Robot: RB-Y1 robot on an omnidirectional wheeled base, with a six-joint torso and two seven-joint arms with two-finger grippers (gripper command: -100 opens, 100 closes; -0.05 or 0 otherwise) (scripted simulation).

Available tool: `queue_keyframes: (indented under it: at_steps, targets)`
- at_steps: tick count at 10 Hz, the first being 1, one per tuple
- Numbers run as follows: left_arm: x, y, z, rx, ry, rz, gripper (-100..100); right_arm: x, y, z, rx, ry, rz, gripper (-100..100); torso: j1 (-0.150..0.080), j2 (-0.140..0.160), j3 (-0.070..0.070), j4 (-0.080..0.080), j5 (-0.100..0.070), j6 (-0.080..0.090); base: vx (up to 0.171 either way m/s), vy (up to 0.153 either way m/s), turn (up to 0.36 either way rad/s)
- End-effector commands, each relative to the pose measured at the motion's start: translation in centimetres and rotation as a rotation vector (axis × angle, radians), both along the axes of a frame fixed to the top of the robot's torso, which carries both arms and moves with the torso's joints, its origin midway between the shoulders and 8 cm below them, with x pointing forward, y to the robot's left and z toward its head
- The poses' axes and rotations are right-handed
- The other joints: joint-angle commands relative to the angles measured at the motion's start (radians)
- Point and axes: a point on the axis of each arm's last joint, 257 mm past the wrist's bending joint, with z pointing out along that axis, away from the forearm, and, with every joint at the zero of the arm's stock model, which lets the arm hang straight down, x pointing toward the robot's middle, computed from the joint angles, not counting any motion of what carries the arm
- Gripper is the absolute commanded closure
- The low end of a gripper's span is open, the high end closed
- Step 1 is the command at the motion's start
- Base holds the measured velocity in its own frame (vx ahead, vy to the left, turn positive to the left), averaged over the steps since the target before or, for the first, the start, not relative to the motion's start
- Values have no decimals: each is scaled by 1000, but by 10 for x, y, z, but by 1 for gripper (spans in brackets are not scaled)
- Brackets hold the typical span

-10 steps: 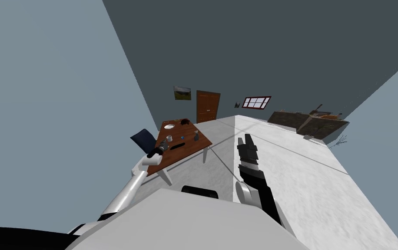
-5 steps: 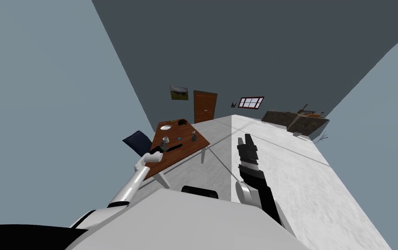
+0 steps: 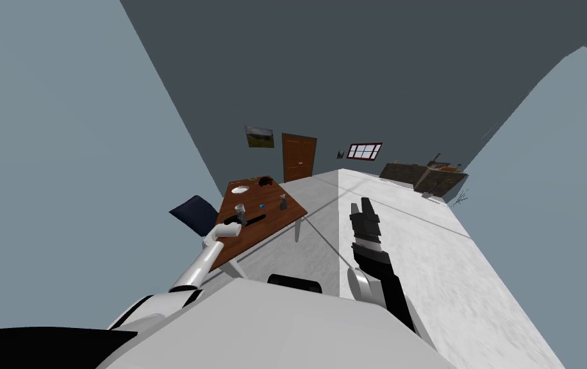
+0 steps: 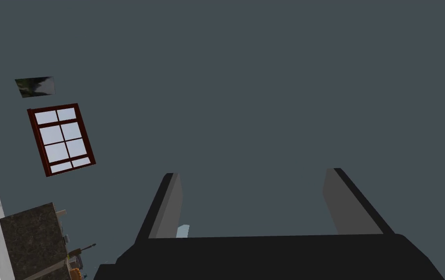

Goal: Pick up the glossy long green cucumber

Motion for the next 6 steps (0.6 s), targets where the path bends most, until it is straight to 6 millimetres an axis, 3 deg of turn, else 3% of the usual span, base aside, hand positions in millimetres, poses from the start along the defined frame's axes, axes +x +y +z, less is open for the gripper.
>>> queue_keyframes:
  at_steps: [1,6]
  targets:
    - [-4,4,-14,-17,60,24,-100,0,0,0,0,0,0,0,0,0,0,0,0,0,38,9,-104]
    - [-16,10,-44,-53,203,73,-100,0,0,0,0,0,0,0,0,-1,0,0,0,1,45,6,-79]
